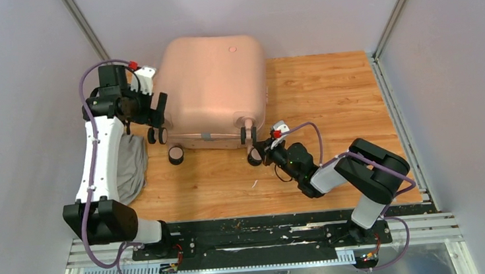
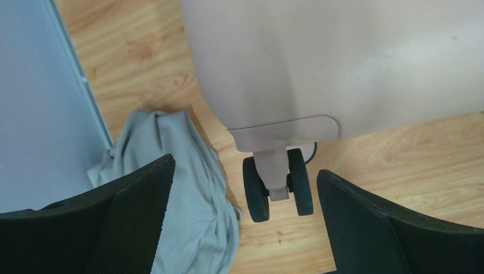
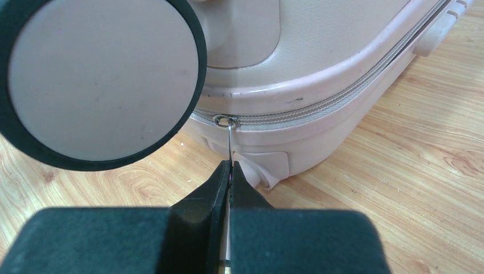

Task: Pack the luggage
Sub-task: Zip the luggage at the center of the board.

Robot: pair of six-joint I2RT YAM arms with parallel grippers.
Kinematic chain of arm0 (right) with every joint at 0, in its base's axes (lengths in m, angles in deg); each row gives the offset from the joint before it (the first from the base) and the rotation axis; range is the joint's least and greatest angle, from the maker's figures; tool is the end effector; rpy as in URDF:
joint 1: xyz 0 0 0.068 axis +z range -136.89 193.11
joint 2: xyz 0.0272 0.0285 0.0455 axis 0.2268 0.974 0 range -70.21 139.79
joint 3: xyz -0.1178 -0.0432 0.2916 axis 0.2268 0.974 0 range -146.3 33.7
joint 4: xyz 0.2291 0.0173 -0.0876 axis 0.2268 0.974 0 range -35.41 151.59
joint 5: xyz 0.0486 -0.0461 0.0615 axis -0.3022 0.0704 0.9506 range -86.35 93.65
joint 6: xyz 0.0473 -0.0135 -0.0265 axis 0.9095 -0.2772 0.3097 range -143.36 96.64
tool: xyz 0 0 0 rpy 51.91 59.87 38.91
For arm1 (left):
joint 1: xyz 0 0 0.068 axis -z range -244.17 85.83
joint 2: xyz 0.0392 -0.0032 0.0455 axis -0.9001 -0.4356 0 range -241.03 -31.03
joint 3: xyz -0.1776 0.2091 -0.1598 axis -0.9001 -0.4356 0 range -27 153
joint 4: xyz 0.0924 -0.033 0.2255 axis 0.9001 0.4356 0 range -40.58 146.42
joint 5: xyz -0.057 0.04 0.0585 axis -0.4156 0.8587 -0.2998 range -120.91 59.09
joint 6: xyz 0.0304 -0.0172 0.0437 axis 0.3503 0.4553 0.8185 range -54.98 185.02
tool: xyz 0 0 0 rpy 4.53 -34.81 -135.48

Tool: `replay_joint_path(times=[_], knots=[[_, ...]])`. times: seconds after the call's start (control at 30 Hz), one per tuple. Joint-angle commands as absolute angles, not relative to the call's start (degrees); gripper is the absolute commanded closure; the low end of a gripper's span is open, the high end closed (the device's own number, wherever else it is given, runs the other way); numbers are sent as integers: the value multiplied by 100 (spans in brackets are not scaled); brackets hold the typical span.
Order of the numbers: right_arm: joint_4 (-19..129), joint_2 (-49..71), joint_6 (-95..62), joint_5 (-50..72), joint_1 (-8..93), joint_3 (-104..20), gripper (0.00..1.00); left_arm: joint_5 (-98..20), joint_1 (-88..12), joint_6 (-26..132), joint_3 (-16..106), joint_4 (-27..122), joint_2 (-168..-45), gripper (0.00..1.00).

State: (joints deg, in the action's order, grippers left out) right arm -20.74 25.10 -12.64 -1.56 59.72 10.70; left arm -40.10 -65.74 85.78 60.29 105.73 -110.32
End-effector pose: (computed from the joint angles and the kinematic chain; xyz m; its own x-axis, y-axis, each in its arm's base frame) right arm 0.2000 0.2066 0.2288 -0.0874 0.1771 -0.9803 -0.6565 0.7299 0.1904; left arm 0.2547 0.0009 0.4255 -0.6700 0.3316 -0.6642 0.3386 0.9327 0.1241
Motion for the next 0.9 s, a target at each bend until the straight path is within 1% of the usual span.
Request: replay_joint_path(times=[0.0, 0.13, 0.27, 0.3, 0.37, 0.5, 0.6, 0.63, 0.67, 0.7, 0.87], knots=[[-2368, 2363, -1237, -583, 6073, 946, 100, -4584, -6847, 7941, 5724, 10482, -11122, 0], [-2250, 2374, -1252, -602, 6137, 850, 100, -5084, -6892, 7894, 5230, 10191, -11080, 0], [-2163, 2394, -1281, -646, 6212, 802, 100, -5398, -6892, 7959, 5002, 10158, -11275, 0], [-2161, 2403, -1281, -664, 6227, 797, 100, -5399, -6912, 7995, 4963, 10139, -11310, 2], [-2169, 2438, -1287, -702, 6241, 779, 100, -5597, -6998, 8063, 4931, 10123, -11381, 15], [-2237, 2472, -1289, -816, 6257, 787, 100, -6066, -7028, 8291, 4937, 10119, -11351, 51], [-2249, 2431, -1373, -918, 6275, 796, 100, -6284, -7030, 8309, 4919, 10126, -11264, 75], [-2249, 2409, -1396, -961, 6274, 810, 100, -6329, -7032, 8328, 4908, 10127, -11217, 85], [-2257, 2383, -1422, -1021, 6271, 829, 100, -6346, -7032, 8336, 4885, 10127, -11159, 94], [-2270, 2344, -1433, -1067, 6272, 850, 100, -6382, -7019, 8343, 4858, 10128, -11103, 99], [-2218, 2195, -1653, -1169, 6400, 809, 100, -6659, -6973, 8426, 4723, 10128, -10748, 100]])
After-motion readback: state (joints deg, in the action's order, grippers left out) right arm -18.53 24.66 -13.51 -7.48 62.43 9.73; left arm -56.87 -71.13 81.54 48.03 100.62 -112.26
